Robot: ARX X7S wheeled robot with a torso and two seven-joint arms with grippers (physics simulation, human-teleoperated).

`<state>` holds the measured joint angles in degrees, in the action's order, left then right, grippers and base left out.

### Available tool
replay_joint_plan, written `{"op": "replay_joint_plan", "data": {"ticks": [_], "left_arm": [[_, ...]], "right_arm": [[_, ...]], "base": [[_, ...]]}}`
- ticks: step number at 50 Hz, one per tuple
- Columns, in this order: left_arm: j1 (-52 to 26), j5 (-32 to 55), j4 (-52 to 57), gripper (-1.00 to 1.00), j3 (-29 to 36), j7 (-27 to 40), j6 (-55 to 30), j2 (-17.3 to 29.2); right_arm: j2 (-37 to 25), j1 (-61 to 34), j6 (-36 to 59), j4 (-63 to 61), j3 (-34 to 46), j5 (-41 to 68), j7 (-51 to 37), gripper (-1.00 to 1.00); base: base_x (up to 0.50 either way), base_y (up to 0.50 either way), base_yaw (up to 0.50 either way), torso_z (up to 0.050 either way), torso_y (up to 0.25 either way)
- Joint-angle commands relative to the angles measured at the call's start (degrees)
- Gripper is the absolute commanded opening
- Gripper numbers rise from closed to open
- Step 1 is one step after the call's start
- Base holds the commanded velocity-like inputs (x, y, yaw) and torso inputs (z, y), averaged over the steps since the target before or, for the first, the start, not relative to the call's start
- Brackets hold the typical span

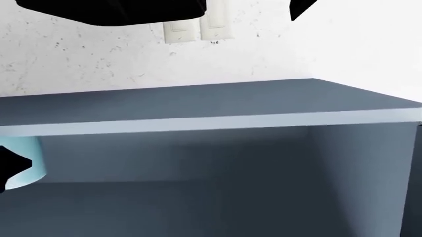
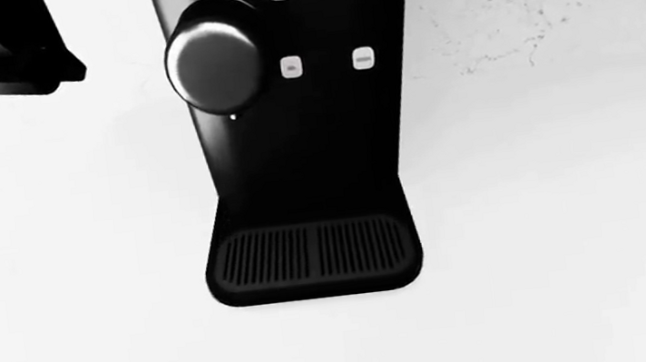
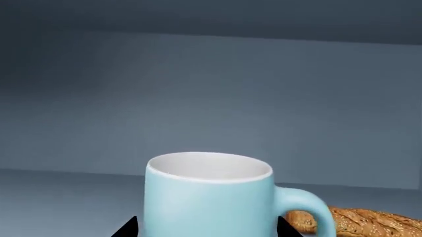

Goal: Pick the mug from the cabinet, place it under the coffee machine dispenser, and press the start button.

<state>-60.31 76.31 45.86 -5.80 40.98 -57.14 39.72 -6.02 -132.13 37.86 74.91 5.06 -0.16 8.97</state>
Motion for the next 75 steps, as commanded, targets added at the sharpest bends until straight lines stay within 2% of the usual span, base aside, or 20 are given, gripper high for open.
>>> {"op": "replay_joint_plan", "data": {"ticks": [1,15,16,24,45,61,75], "left_arm": [[0.14,-0.12,-0.03,1.00,0.24,-0.11,0.31,0.06],[0.15,0.03,0.05,1.00,0.21,0.02,0.67,0.38],[0.10,0.06,0.03,1.00,0.23,0.06,0.67,0.41],[-0.24,0.87,0.13,1.00,0.14,0.62,0.69,0.71],[0.49,0.76,0.42,1.00,-0.19,0.72,1.46,1.16],[-0.61,1.49,0.48,1.00,0.44,1.39,1.37,1.39],[-0.61,1.55,0.51,1.00,0.61,1.55,1.60,1.64]], "right_arm": [[-0.01,0.29,-0.10,0.07,0.42,0.00,-0.47,1.00],[-0.12,1.54,1.41,0.07,0.56,0.04,-1.88,1.00],[-0.01,1.64,1.42,0.07,1.15,-0.38,-2.16,-1.00],[0.31,1.67,1.57,0.07,2.81,-0.36,-2.32,-1.00],[-0.87,-2.86,-10.21,-0.69,0.42,0.76,1.80,-1.00],[-1.94,-2.86,-4.39,-12.67,-4.45,-1.50,4.95,-1.00],[-2.59,-2.68,-2.37,-14.20,-4.82,-0.98,5.98,-1.00]], "base": [[0.08,0.00,0.00,0.000,0.000],[0.02,0.00,0.00,0.000,0.000],[0.00,0.00,0.00,0.000,0.000],[0.00,0.00,0.00,0.000,0.000],[0.00,0.00,0.00,0.000,0.000],[0.00,0.00,0.00,0.000,0.000],[0.00,0.00,0.00,0.000,0.000]]}}
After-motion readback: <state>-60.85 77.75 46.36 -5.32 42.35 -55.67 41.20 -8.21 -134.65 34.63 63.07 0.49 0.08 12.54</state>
